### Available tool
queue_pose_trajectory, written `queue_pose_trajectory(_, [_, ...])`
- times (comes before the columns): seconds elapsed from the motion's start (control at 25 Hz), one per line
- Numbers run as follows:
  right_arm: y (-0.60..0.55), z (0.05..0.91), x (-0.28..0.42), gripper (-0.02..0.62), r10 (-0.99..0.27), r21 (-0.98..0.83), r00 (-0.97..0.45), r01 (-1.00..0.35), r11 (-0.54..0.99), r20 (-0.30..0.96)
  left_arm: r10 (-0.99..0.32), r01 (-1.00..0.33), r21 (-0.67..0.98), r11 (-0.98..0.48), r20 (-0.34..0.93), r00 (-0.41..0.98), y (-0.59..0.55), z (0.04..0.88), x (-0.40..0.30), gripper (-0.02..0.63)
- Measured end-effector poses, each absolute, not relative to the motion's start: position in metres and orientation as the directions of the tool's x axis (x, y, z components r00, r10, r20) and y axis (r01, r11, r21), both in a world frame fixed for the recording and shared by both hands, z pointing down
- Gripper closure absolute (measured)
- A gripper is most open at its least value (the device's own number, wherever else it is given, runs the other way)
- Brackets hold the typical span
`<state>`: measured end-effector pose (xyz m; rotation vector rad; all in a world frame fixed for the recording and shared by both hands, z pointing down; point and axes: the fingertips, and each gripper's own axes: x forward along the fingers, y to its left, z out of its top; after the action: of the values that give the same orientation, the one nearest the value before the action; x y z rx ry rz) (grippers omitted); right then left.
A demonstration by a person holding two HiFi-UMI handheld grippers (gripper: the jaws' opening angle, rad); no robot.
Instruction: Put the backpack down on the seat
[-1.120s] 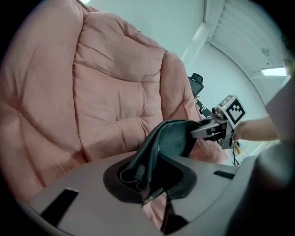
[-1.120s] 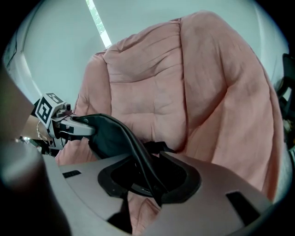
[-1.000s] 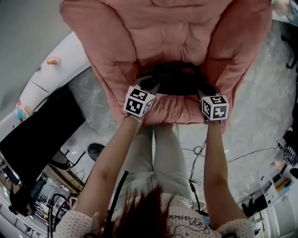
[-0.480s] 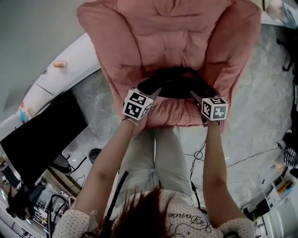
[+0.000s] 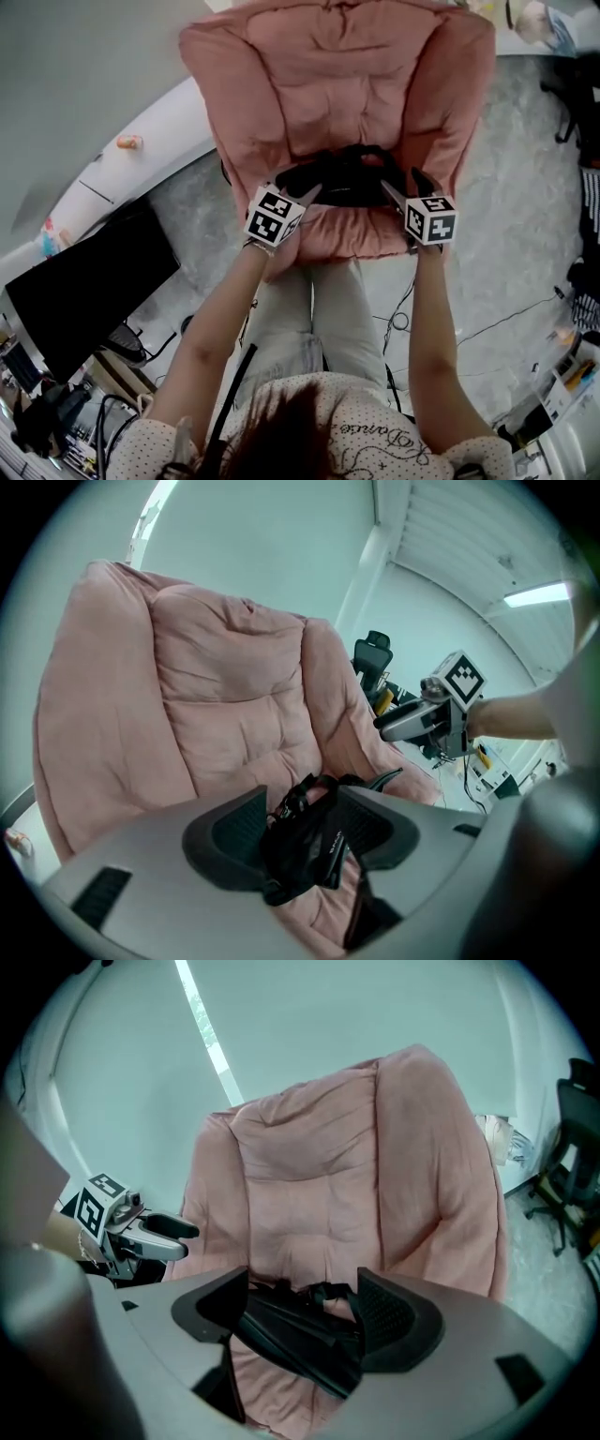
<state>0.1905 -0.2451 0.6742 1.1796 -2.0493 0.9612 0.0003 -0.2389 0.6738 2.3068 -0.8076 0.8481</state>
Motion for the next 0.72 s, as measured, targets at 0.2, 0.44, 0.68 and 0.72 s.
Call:
queue_pose_trajectory(0.2, [-0.251, 0.640, 0.176, 0.244, -0.532, -0.293, -0.451, -0.887, 0.358, 0.716, -0.375, -0.691, 0.271, -0.670, 0.680, 0.630, -0.240, 0.651, -0.004, 0.382])
queue_pose_trajectory(0.44, [-0.250, 0.585, 0.158, 0.488, -0.624, -0.260, -0.447, -0.891, 0.372, 0.641, -0.443, -0.702, 0.238, -0.671, 0.631, 0.637, -0.245, 0.611, -0.016, 0.431])
queue_pose_trajectory(0.68, [-0.245, 0.541, 0.148, 0.556, -0.676, -0.202, -0.429, -0.898, 0.391, 0.598, -0.474, -0.695, 0.239, -0.678, 0.581, 0.662, -0.245, 0.570, -0.016, 0.516])
queue_pose_trajectory(0.72, [-0.245, 0.534, 0.147, 0.563, -0.685, -0.193, -0.427, -0.898, 0.394, 0.591, -0.477, -0.693, 0.238, -0.681, 0.573, 0.666, -0.245, 0.563, -0.017, 0.531])
